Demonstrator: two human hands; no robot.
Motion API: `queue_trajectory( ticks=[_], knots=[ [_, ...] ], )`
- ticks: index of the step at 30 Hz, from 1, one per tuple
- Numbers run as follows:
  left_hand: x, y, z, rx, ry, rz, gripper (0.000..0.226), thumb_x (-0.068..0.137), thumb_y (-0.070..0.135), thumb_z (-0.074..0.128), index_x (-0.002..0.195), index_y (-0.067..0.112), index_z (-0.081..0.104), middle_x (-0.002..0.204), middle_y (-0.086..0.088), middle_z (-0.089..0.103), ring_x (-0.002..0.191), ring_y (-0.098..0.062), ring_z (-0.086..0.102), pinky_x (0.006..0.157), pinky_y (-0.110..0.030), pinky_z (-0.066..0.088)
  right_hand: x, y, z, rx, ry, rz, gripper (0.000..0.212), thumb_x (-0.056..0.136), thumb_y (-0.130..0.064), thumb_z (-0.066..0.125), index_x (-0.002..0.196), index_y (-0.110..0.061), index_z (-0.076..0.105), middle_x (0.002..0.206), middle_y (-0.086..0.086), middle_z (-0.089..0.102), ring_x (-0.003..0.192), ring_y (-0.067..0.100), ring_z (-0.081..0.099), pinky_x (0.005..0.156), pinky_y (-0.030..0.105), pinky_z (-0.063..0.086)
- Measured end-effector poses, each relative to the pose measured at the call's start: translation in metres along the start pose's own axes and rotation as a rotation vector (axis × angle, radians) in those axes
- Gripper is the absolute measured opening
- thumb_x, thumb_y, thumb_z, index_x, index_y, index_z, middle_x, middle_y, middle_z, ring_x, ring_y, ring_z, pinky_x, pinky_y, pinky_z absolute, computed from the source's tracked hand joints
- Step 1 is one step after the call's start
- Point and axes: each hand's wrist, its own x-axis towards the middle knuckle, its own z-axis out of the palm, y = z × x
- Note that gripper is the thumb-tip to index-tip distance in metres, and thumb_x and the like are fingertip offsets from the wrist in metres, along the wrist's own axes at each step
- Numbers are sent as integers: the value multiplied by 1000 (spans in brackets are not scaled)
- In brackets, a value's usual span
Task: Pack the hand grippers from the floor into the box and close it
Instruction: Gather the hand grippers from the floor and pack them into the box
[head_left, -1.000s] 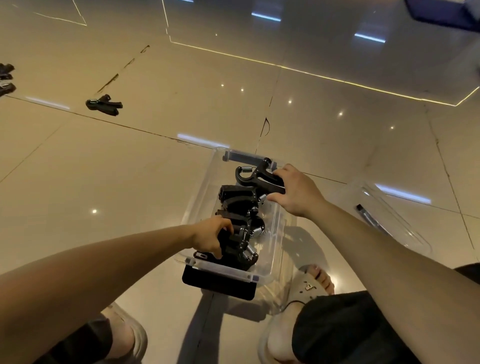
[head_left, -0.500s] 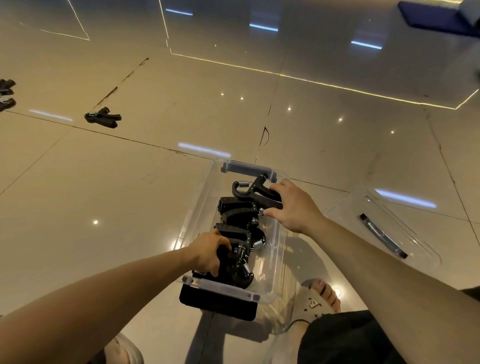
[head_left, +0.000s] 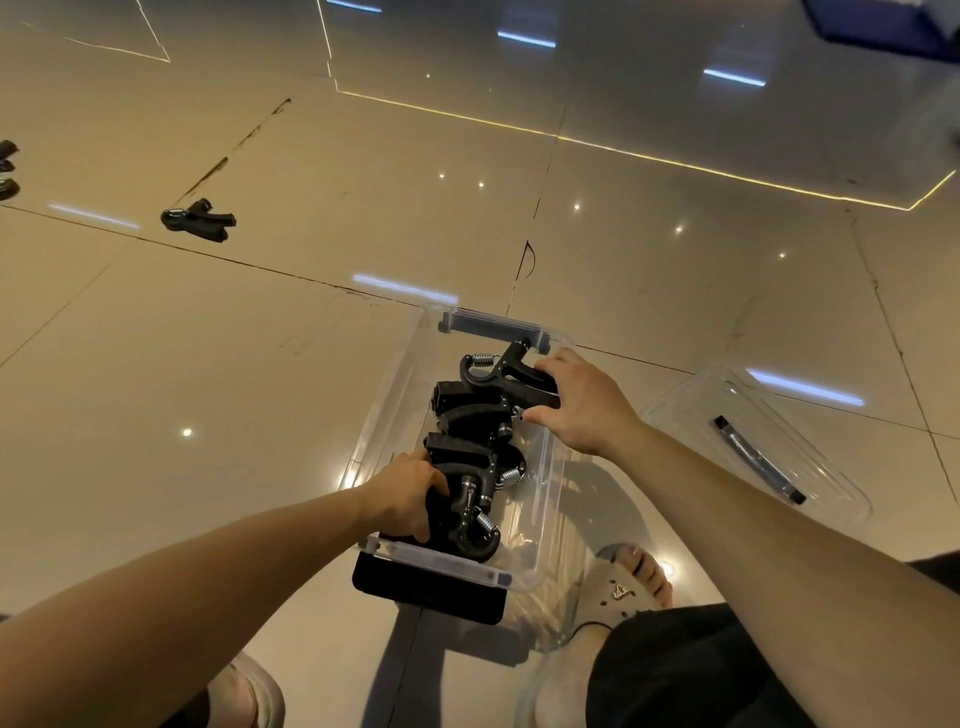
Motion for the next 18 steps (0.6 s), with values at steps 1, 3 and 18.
queue_trajectory(
  ticks=[1, 3, 18],
  knots=[
    [0, 0, -1, -4, -1, 7, 59, 68, 24, 82, 126, 28, 67, 123, 2, 41, 113, -22, 42, 87, -25, 34, 0, 0, 0, -4, -1, 0, 55, 84, -42, 75, 131, -21, 57, 115, -4, 52, 102, 19, 55, 88, 37, 51],
    [-1, 0, -2, -9, -3, 16, 56, 69, 23, 81, 123, 27, 68, 119, 2, 42, 105, -17, 38, 85, -26, 31, -1, 0, 0, -8, 0, -1, 56, 84, -42, 75, 132, -21, 57, 116, -4, 52, 102, 19, 55, 89, 37, 51],
    [-18, 23, -73, -523, 277, -14, 52, 79, 35, 83, 126, 18, 68, 103, 6, 57, 94, -10, 56, 78, -19, 42, -2, -16, -13, 38, 73, -2, 65, 84, -39, 77, 141, -19, 53, 122, -4, 51, 111, 19, 55, 95, 36, 50]
  ],
)
